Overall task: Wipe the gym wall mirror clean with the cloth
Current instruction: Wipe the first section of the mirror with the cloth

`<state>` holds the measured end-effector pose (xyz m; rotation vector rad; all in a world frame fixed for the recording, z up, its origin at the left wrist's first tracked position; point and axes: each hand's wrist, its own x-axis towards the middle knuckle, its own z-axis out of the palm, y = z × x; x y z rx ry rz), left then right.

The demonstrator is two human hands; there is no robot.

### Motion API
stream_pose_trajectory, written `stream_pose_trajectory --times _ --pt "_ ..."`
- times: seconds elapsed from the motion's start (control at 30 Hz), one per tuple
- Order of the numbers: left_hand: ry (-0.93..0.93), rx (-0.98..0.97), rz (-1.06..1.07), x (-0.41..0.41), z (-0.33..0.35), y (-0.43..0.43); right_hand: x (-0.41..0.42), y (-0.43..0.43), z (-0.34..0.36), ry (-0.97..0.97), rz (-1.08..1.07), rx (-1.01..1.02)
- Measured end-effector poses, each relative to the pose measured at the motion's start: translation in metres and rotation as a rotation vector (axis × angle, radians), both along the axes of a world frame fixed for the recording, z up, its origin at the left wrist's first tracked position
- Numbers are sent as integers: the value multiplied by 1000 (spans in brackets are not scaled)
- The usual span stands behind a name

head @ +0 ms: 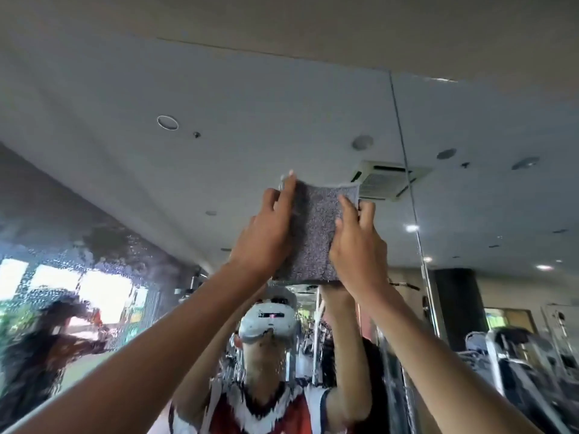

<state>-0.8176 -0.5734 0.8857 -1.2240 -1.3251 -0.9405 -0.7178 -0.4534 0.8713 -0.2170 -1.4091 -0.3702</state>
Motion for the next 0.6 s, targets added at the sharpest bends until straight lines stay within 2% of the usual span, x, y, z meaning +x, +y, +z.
stream_pose_trajectory --times 0.1,0.2,0.3,0.37,0.47,0.5,0.6 --pt "-10 -39 244 -2 18 2 -7 0 18 -53 -128 -95" --pt "60 -70 461 -4 25 3 -14 0 24 -79 -155 -147" --pt "82 -47 553 -12 29 9 -21 3 24 -77 -135 -148" --pt "127 20 536 -23 32 12 -25 8 24 -30 -155 -121" --pt "215 202 486 -45 32 15 -31 18 27 150 -317 52" --pt "217 206 483 -50 31 14 -31 17 28 175 -384 137" --pt "265 189 504 -58 26 11 -29 10 34 80 -527 387"
